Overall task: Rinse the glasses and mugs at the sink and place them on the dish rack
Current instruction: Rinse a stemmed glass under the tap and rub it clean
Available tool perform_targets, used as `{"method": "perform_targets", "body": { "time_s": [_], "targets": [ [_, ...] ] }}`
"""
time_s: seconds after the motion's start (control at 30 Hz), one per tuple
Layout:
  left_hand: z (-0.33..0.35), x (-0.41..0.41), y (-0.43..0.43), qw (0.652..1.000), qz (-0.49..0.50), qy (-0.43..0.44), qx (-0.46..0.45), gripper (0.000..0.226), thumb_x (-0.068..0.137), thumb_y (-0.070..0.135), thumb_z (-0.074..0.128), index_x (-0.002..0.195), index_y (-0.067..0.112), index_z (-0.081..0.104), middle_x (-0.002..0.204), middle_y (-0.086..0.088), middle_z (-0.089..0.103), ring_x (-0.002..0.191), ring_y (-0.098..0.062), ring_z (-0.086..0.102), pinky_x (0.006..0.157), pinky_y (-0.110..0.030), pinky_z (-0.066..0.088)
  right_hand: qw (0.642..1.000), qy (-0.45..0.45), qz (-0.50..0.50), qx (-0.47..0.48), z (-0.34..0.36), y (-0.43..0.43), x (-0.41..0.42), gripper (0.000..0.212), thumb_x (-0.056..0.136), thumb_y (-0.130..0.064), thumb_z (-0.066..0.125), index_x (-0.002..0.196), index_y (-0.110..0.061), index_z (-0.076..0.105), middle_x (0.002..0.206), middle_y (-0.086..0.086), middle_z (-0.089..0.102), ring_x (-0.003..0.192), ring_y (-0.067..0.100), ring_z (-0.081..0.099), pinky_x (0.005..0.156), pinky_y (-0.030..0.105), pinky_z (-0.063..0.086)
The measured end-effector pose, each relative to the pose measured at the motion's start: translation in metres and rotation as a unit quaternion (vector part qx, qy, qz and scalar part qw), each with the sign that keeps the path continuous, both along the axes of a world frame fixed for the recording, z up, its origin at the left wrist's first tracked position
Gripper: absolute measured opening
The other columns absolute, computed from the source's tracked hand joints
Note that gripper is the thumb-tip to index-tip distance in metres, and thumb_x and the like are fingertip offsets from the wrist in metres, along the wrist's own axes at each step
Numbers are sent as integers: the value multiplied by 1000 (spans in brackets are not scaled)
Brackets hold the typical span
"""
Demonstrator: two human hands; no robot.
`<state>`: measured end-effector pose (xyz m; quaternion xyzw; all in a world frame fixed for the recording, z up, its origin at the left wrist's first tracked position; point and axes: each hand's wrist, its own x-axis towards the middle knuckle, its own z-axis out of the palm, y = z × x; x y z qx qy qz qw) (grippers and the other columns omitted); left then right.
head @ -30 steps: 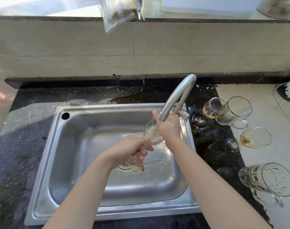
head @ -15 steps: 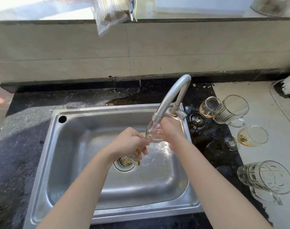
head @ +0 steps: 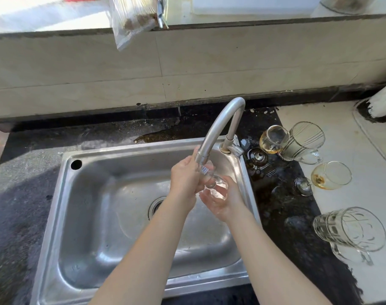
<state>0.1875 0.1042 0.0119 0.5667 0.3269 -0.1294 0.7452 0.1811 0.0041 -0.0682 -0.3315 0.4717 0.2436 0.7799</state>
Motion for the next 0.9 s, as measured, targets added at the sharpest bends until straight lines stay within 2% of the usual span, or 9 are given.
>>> {"method": "perform_targets", "body": {
  "time_s": [0.07,0.13,0.2,0.27,0.37,0.5,0.63,0.83,0.9],
  "targets": [
    [4,-4,0,998,-31,-6,-57,20,96,28,56,79,17,57,56,5,57,42,-10,48,34,-14,24,1000,-20,1,-5,2,-2,2,34,83,-29,65,107,-4,64,112,13,61,92,30,63,56,34,57],
    [7,-8,0,998,-43,-38,-13,22,87,32,68,78,15,57,55,5,54,41,-9,48,36,-17,31,1000,-30,6,-3,3,-2,4,32,85,-29,64,107,-5,64,106,12,63,91,30,64,60,36,59],
    [9,-12,-1,981,-35,-109,158,30,82,36,72,75,11,57,54,1,56,44,-11,51,42,-23,41,999,-29,12,4,5,1,4,29,86,-31,64,101,-6,65,93,13,66,82,29,66,63,36,59],
    [8,-15,0,899,-53,-190,392,34,85,42,62,69,13,55,63,-2,56,55,-18,53,53,-32,43,999,-32,15,17,8,7,4,24,86,-31,63,94,-8,62,68,11,67,66,27,67,59,34,57],
    [11,-18,3,825,-129,-197,514,24,84,36,48,68,18,43,74,2,47,66,-26,49,59,-34,37,998,-55,7,-10,12,13,7,21,89,-31,60,91,-10,59,69,7,66,58,23,66,52,31,53],
    [12,-15,26,859,-195,-45,472,19,84,24,50,69,13,52,74,-5,61,75,-31,55,64,-36,39,988,-113,41,-99,15,13,15,27,84,-37,65,91,-11,62,89,11,61,74,26,66,63,38,58],
    [22,-12,50,943,-236,52,227,22,79,7,57,82,-11,68,62,-18,68,49,-26,53,54,-31,50,968,-181,73,-161,28,11,21,21,86,-31,63,97,-13,66,71,3,62,56,15,63,56,31,55],
    [29,-10,78,886,-447,64,103,24,100,10,45,107,-4,64,64,-1,53,56,-13,61,62,-29,57,935,-279,125,-182,45,21,21,24,84,-21,59,93,-1,67,77,12,61,65,21,61,53,31,54],
    [25,-12,76,871,-469,65,132,21,101,11,44,104,0,62,65,0,51,53,-10,60,60,-26,54,917,-308,146,-205,50,25,22,20,81,-21,59,82,-2,65,70,9,62,62,17,61,57,37,58]
  ]
}}
